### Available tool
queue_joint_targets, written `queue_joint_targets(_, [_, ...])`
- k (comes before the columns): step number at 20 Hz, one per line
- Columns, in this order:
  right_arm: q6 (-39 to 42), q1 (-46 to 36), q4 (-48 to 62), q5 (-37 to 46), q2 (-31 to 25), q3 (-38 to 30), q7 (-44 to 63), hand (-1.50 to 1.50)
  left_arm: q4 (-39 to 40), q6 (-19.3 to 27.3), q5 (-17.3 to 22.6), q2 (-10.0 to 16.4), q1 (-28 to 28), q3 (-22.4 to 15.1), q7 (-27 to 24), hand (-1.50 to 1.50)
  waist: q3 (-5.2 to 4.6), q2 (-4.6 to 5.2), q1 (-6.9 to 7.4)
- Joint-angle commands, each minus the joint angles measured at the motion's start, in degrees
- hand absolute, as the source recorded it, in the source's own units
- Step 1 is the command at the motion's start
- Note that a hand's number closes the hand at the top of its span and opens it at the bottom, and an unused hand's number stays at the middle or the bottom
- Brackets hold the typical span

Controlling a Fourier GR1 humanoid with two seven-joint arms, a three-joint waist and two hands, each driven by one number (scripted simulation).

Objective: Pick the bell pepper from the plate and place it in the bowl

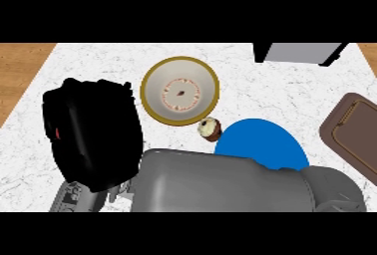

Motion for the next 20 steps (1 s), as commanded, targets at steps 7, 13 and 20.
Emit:
queue_joint_targets(7, [-0.4,-13.5,17.3,-8.3,0.2,-1.6,5.3,1.5,-2.5,-1.4,0.9,1.4,3.1,0.6,0.3,0.0,0.03,0.51,-0.15])
queue_joint_targets(13, [5.4,-13.5,30.7,-7.0,0.2,0.9,-0.9,1.5,-1.6,0.3,-0.4,-0.4,2.1,-0.2,-0.9,0.0,0.04,0.93,-1.38])
queue_joint_targets(20, [0.1,-8.4,39.5,-9.1,0.2,1.1,-9.4,1.5,-2.1,0.2,0.3,-0.4,1.0,0.7,0.6,0.0,0.12,1.07,-0.98])
